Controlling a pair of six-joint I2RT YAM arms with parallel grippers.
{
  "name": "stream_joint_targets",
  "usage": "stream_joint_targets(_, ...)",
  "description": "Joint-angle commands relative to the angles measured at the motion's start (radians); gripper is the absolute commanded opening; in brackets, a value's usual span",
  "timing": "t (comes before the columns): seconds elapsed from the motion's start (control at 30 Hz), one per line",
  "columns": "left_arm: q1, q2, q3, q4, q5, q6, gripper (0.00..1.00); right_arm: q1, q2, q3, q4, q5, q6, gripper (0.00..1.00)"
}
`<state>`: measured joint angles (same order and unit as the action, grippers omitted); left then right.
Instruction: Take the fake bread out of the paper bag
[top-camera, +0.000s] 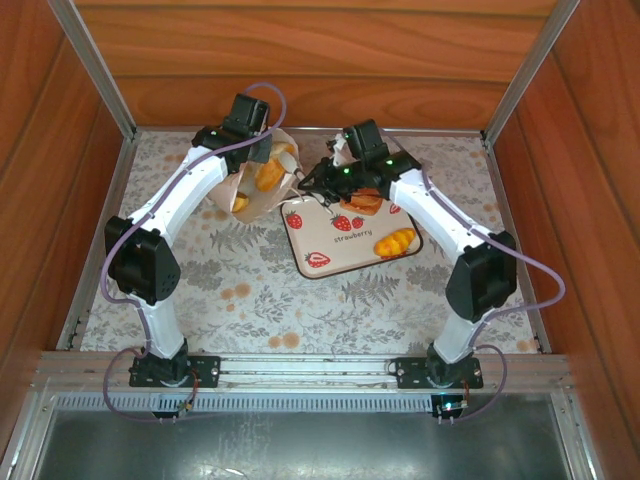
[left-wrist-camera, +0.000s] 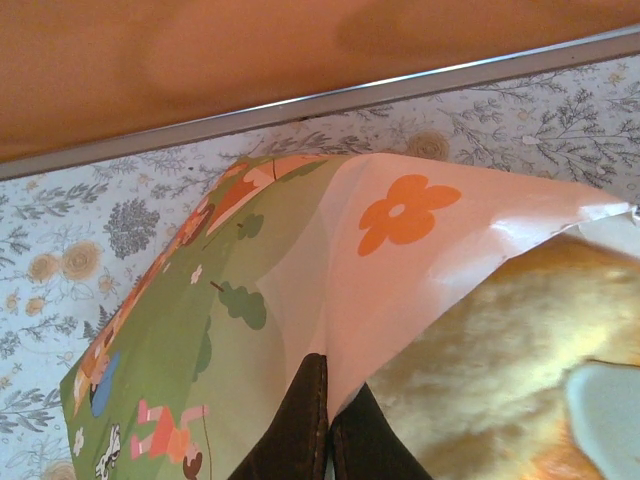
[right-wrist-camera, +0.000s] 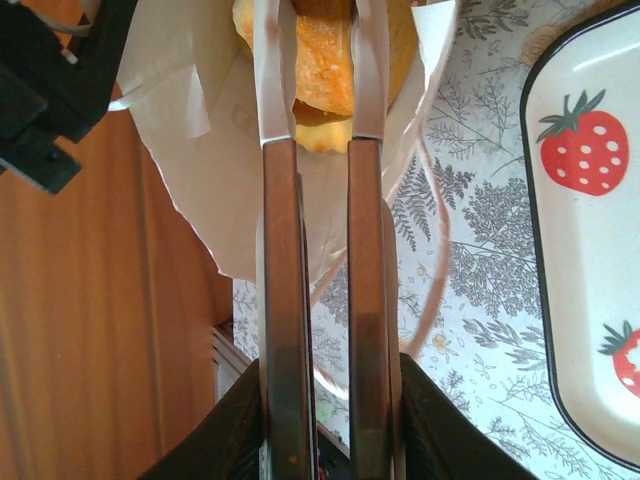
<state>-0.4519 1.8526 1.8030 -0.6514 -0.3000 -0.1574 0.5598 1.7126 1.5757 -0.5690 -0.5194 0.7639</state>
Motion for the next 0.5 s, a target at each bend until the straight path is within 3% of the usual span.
stream_joint_targets(0.0,0.005,-0.021,-0.002,-0.025,-0.014,0.002,0.0,-0.02,-0.098,-0.039,0.086,0.005,-0.017,0.0)
stream_joint_targets(0.23,0.005,-0.014,-0.007,-0.025,-0.013,0.004,0.0,-0.071,-0.215,-0.157,0.211,-0.058,0.027,0.0)
stream_joint_targets(0.47,0.007,-0.018,-0.008,-0.025,-0.013,0.005,0.0,-0.102,-0.352,-0.21,0.189,-0.051,0.008,0.0)
